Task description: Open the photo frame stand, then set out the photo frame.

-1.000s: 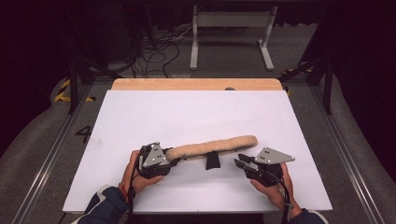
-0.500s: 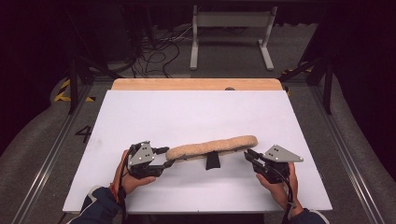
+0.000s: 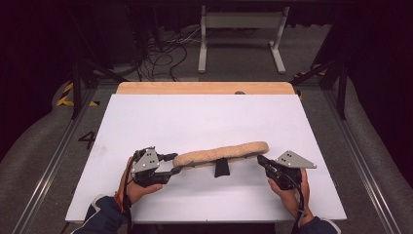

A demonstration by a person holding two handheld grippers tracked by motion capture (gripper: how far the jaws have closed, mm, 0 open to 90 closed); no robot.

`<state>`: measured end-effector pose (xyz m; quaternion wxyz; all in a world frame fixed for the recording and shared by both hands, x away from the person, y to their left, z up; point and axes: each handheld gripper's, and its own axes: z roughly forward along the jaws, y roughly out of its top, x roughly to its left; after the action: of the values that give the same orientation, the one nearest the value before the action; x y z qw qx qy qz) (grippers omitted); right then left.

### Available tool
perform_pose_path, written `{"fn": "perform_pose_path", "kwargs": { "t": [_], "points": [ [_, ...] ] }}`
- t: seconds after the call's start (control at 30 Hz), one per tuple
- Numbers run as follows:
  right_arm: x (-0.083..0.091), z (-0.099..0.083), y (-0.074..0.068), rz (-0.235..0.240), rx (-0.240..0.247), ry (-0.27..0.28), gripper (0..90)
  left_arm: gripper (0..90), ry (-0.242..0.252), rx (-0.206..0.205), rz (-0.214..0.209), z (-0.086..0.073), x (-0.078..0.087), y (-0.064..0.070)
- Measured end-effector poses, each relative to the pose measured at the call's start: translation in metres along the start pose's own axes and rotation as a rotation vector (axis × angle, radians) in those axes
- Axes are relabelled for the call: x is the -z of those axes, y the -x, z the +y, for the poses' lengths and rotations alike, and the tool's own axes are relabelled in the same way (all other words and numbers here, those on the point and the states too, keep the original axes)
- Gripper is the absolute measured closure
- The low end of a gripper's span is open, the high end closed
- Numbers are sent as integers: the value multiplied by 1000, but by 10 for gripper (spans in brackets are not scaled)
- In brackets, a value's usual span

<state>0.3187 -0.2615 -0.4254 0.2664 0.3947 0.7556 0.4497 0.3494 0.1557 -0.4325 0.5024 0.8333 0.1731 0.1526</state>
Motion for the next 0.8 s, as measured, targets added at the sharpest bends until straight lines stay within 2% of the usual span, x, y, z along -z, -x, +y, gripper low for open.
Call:
{"fn": "perform_pose_path", "kwargs": {
  "t": [0.47,0.53,0.6,0.7,0.8],
  "points": [
    [0,2,-3,-18,10,25,900,555,0,22,-17,-2,-3,-3],
    [0,2,-2,-20,0,29,900,551,20,30,-41,-2,-2,-5],
    [0,1,0,-19,-2,26,900,543,20,23,-47,-2,-2,-6],
    [1,1,3,-25,-12,35,900,554,35,27,-50,-1,0,-7],
    [2,1,4,-30,-23,34,900,571,26,16,-42,0,0,-5]
  ]
}}
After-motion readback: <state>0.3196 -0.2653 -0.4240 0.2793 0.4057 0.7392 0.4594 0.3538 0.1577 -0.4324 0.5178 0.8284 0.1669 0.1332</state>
